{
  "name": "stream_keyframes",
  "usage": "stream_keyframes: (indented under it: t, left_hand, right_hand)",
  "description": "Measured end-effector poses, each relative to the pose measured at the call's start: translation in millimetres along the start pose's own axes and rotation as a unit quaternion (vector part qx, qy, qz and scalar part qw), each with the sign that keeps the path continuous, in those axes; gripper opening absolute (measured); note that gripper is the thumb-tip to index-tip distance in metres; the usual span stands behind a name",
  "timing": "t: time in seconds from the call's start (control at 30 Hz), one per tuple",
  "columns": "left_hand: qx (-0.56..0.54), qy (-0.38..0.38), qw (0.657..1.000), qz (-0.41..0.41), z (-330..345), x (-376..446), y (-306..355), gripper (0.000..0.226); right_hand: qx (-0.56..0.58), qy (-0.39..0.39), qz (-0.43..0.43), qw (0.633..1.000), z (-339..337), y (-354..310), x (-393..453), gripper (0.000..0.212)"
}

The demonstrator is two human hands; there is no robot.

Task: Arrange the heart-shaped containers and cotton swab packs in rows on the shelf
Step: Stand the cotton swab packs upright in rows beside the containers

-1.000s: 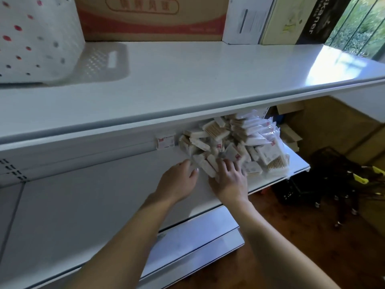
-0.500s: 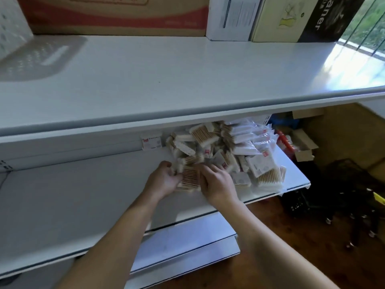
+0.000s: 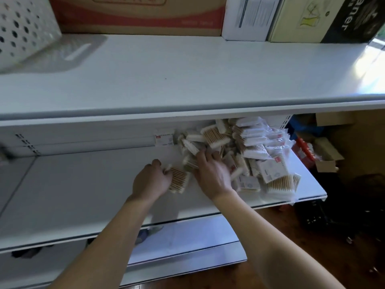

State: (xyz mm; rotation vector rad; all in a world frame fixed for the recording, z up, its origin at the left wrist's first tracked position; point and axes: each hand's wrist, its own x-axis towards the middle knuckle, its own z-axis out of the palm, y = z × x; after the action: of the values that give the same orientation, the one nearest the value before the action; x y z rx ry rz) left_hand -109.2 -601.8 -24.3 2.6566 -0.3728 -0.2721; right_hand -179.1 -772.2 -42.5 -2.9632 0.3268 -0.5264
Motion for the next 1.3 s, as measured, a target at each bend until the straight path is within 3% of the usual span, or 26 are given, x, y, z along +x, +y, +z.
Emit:
stream_keyframes:
  t: [0.1, 0.2, 0.27, 0.37, 0.4, 0.5, 0.63, 0.8, 0.9, 1.03, 1.2, 1.3]
  left_hand:
    - [0.004, -0.006, 1.0, 0.001, -5, -1, -8, 0.044]
    - [0.004, 0.02, 0.999, 0.028, -7, -3, -12, 0.04]
    - [-0.109, 0.034, 0.992, 0.06, -10, -8, -8, 0.028]
    - [-0.337, -0.026, 0.94, 0.037, -15, -15, 1, 0.026]
    - [-0.367, -0.017, 0.93, 0.028, -16, -15, 0, 0.028]
    - [-0.319, 0.059, 0.946, 0.003, -23, -10, -14, 0.039]
    - [-0.301, 0.072, 0.95, -0.025, -31, -7, -37, 0.043]
    - [-0.272, 0.073, 0.959, -0.003, -30, -9, -48, 0.037]
    - [-0.258, 0.068, 0.964, 0.019, -29, -7, -51, 0.04]
    - [-0.25, 0.059, 0.966, 0.04, -29, -6, -56, 0.038]
    - [-0.253, 0.068, 0.965, 0.034, -33, -2, -66, 0.039]
    - [-0.25, 0.08, 0.964, 0.026, -35, -1, -72, 0.041]
  right_hand:
    - [0.035, 0.063, -0.019, 0.997, -3, -5, -12, 0.035]
    - [0.117, 0.125, 0.014, 0.985, -8, -16, -21, 0.031]
    - [0.189, 0.133, 0.047, 0.972, -11, -31, -23, 0.032]
    - [0.293, 0.117, 0.067, 0.947, -13, -55, -25, 0.023]
    - [0.303, 0.109, 0.044, 0.946, -12, -59, -25, 0.018]
    - [0.221, 0.084, -0.018, 0.971, -3, -60, -18, 0.025]
    - [0.089, -0.043, 0.028, 0.995, 8, -50, 3, 0.048]
    - [-0.008, -0.066, 0.107, 0.992, 23, -56, 26, 0.063]
    - [-0.006, -0.054, 0.149, 0.987, 27, -60, 37, 0.063]
    - [-0.008, -0.073, 0.14, 0.987, 28, -69, 54, 0.066]
    - [-0.078, -0.063, 0.169, 0.98, 33, -91, 66, 0.036]
    - [-0.069, -0.084, 0.219, 0.97, 34, -98, 74, 0.045]
